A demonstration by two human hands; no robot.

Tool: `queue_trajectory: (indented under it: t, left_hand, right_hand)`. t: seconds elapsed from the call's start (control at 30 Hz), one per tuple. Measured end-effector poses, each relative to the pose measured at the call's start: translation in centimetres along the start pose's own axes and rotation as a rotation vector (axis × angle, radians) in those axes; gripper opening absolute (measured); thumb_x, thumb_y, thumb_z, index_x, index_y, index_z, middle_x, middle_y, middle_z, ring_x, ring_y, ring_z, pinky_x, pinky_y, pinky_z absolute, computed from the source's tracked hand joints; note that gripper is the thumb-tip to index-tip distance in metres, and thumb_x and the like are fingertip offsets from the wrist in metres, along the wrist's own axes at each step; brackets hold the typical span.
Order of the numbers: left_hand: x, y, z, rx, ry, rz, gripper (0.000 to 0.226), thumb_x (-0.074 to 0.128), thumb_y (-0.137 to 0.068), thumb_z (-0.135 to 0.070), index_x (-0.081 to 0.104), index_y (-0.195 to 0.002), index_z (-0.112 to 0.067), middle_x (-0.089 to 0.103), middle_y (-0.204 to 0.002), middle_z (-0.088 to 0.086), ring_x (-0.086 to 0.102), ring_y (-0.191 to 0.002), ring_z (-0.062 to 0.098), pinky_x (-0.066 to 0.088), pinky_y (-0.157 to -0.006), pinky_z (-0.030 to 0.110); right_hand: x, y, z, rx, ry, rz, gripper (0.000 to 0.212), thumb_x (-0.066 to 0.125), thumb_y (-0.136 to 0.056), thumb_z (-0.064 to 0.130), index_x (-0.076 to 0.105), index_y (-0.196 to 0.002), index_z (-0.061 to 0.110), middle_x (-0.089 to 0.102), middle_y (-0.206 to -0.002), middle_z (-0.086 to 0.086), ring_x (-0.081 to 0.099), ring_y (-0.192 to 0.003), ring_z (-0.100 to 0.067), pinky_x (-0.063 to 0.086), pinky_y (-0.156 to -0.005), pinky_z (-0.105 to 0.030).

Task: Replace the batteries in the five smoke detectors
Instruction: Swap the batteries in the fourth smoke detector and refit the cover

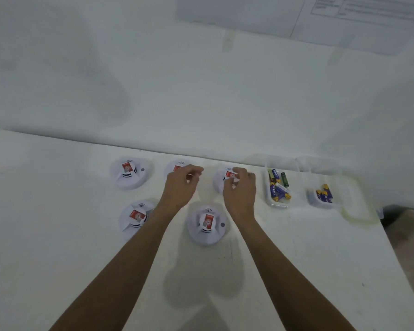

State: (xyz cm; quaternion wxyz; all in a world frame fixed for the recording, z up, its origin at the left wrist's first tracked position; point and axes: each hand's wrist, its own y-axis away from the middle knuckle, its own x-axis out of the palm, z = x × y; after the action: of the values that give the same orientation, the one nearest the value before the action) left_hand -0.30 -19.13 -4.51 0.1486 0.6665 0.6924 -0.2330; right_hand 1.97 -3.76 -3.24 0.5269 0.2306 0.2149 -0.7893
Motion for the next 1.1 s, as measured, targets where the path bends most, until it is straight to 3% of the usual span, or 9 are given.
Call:
queue_trajectory:
  t: [0.13,0.23,0.4,0.47,0.53,0.6,0.73,0.87,1.1]
  left_hand:
    - [-2.5,-0.7,1.6,-0.015,-0.072,-0.162,0.022,0.053,-0.092,-0.008,0.068,-0.107,-0.012,0.068,-0.109,0.007,0.063,-0.096,0.018,0.048,-0.087,0.026]
    - [-3.3,-1.6,2.9,-0.119,-0.163,-0.123,0.028,0.053,-0.093,-0.013,0.063,-0.118,-0.01,0.061,-0.123,0.013,0.056,-0.113,0.026,0.042,-0.098,0.032]
    - [-3.3,-2.5,3.9,-0.231,-0.246,0.078,0.044,0.046,-0.097,-0.017,0.042,-0.139,-0.005,0.046,-0.143,0.017,0.04,-0.133,0.031,0.03,-0.109,0.037]
    - [-3.0,-2.6,3.7,-0.237,-0.247,0.124,0.04,0.043,-0.096,-0.015,0.047,-0.134,-0.003,0.051,-0.137,0.017,0.046,-0.127,0.033,0.036,-0.102,0.035]
    - [-3.0,-2.7,3.5,-0.239,-0.237,0.12,0.029,0.043,-0.093,-0.012,0.055,-0.117,-0.003,0.062,-0.119,0.016,0.057,-0.11,0.033,0.042,-0.089,0.034]
    - [-3.1,-2.7,3.3,-0.257,-0.21,0.115,0.025,0.043,-0.092,-0.013,0.057,-0.11,-0.002,0.064,-0.112,0.016,0.059,-0.102,0.033,0.045,-0.085,0.035]
    - [-3.2,-2.3,2.7,-0.285,-0.148,0.096,0.029,0.048,-0.093,-0.024,0.059,-0.114,-0.006,0.064,-0.118,0.013,0.058,-0.104,0.029,0.044,-0.085,0.032]
    - [-3.6,-1.0,0.6,-0.259,-0.053,-0.003,0.036,0.05,-0.095,-0.032,0.055,-0.124,-0.01,0.06,-0.127,0.008,0.057,-0.108,0.024,0.037,-0.083,0.025]
    - [-4.5,3.0,-3.0,-0.245,0.21,-0.099,0.049,0.055,-0.09,-0.046,0.049,-0.134,-0.025,0.058,-0.13,-0.004,0.056,-0.112,0.016,0.048,-0.089,0.029]
  right_hand:
    - [1.8,-0.3,2.3,-0.078,-0.042,0.131,0.025,0.052,-0.093,0.012,0.059,-0.117,0.009,0.059,-0.111,-0.008,0.057,-0.083,-0.008,0.043,-0.075,-0.009]
    - [3.4,-0.6,3.6,-0.025,-0.065,0.275,0.031,0.051,-0.093,0.013,0.057,-0.123,0.009,0.061,-0.118,-0.009,0.06,-0.102,-0.021,0.049,-0.088,-0.028]
    - [5.5,-1.1,4.5,0.097,-0.022,0.479,0.041,0.046,-0.096,0.018,0.048,-0.135,0.005,0.057,-0.125,-0.008,0.053,-0.115,-0.021,0.04,-0.095,-0.029]
    - [6.4,-1.2,4.4,0.142,-0.025,0.487,0.019,0.044,-0.094,0.013,0.061,-0.1,0.007,0.057,-0.09,-0.006,0.054,-0.084,-0.019,0.043,-0.077,-0.032]
    - [7.1,-1.2,4.4,0.194,-0.046,0.465,0.028,0.043,-0.09,0.007,0.039,-0.063,0.016,0.037,-0.062,-0.001,0.038,-0.061,-0.018,0.032,-0.061,-0.032]
    - [7.3,-1.2,4.4,0.232,-0.098,0.456,0.035,0.043,-0.086,0.004,0.028,-0.058,0.018,0.029,-0.057,-0.001,0.032,-0.061,-0.019,0.028,-0.062,-0.033]
    - [6.8,-1.1,4.0,0.281,-0.232,0.453,0.027,0.047,-0.083,0.004,0.039,-0.059,0.012,0.029,-0.062,-0.012,0.031,-0.069,-0.023,0.031,-0.063,-0.039]
    - [4.7,-0.6,4.4,0.334,-0.41,0.39,0.027,0.052,-0.087,0.009,0.063,-0.112,0.011,0.066,-0.1,-0.01,0.064,-0.094,-0.026,0.054,-0.089,-0.044]
    - [-1.9,4.1,6.6,0.198,-0.658,0.337,0.026,0.051,-0.09,0.005,0.061,-0.112,0.014,0.07,-0.102,-0.007,0.066,-0.096,-0.023,0.055,-0.085,-0.034]
